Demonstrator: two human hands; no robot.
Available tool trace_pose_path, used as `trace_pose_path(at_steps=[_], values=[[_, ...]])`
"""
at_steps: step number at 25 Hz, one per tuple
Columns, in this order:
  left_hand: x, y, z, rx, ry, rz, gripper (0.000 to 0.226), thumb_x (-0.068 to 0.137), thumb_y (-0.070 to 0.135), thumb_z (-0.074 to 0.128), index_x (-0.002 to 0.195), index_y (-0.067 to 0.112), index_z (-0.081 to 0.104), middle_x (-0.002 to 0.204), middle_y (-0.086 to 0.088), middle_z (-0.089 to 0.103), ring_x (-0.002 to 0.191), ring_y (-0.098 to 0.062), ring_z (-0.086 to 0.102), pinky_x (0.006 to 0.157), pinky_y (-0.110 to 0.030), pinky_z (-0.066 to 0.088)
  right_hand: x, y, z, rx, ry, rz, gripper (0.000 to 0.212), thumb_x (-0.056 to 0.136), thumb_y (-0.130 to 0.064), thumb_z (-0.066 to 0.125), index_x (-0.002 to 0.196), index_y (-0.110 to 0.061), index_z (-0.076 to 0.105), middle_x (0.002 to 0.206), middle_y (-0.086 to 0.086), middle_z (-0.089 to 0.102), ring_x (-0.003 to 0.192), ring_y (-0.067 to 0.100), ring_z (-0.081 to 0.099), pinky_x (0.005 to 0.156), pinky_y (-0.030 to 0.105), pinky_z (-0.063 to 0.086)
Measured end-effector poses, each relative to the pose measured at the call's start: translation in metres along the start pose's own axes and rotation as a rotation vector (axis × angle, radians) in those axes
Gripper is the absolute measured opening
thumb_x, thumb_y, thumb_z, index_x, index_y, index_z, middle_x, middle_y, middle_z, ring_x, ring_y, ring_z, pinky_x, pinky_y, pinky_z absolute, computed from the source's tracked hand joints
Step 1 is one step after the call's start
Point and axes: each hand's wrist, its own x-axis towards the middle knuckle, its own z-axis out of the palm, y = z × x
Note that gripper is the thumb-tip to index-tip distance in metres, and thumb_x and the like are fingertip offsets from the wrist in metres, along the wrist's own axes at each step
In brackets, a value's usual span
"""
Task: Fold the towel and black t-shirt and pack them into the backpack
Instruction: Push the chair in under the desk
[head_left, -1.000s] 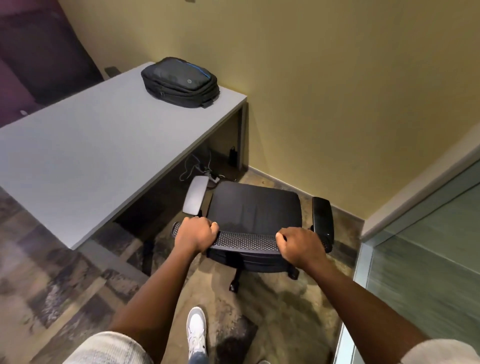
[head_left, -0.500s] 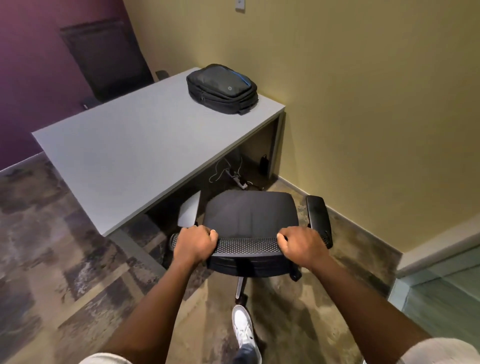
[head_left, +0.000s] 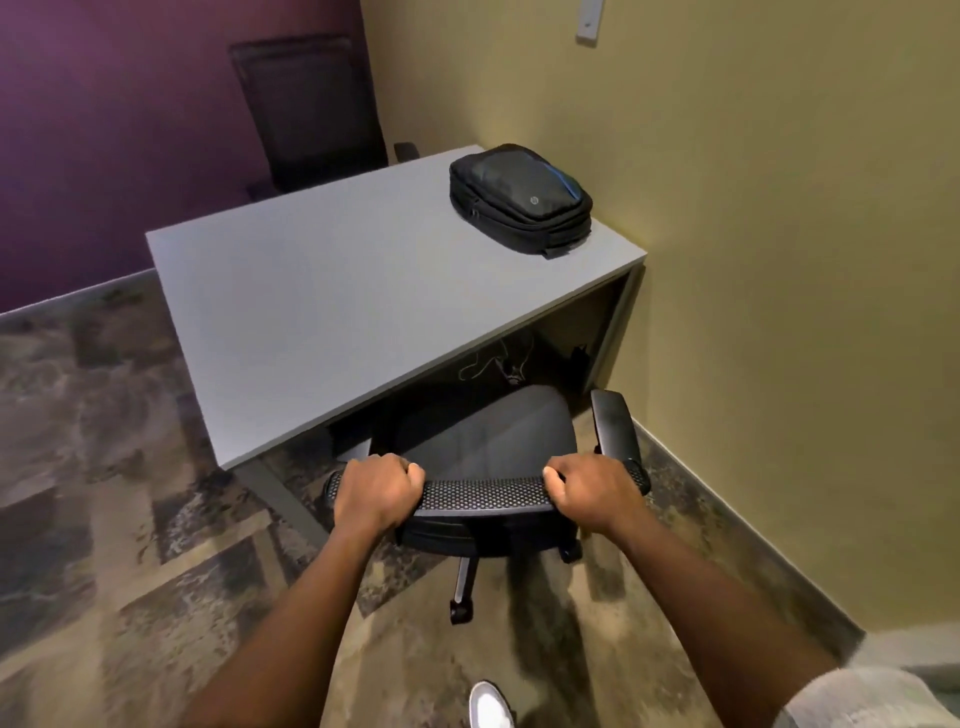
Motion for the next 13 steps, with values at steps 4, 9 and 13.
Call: trace_pose_path(at_steps=[4,9,13], values=[[0.023,0.007,-0.004,-0.044,-0.009,-0.075,0.044,0.093,0.036,0.037,0.058,0.016,0.053,0.082,-0.010,0.072,0.073,-0.028,0.058,0.085,-0.040,0.045,0.044,0.015,-0.007,0.014,-0.010,-0.091,0.040,0.092,-0.047,0.027,0.077,-0.023,0.055,0.078,0.000,0.065,0.070,0.021,0.058,0.058,0.033,0.035],[0.044,0.012,-0.012,-0.067,-0.004,-0.171,0.043,0.092,0.034,0.037,0.060,0.014,0.059,0.076,-0.007,0.070,0.066,-0.020,0.046,0.092,-0.041,0.044,0.088,0.027,-0.016,0.015,-0.048,-0.172,0.040,0.091,-0.048,0.025,0.081,-0.025,0.056,0.086,0.000,0.068,0.077,0.020,0.060,0.062,0.032,0.036],[0.053,0.017,-0.014,-0.104,0.029,-0.200,0.047,0.095,0.031,0.036,0.053,0.018,0.052,0.059,0.001,0.059,0.056,-0.012,0.045,0.093,-0.042,0.043,0.118,0.035,-0.017,-0.011,-0.055,-0.269,0.041,0.093,-0.047,0.028,0.086,-0.025,0.061,0.089,-0.001,0.069,0.081,0.020,0.062,0.064,0.032,0.035]])
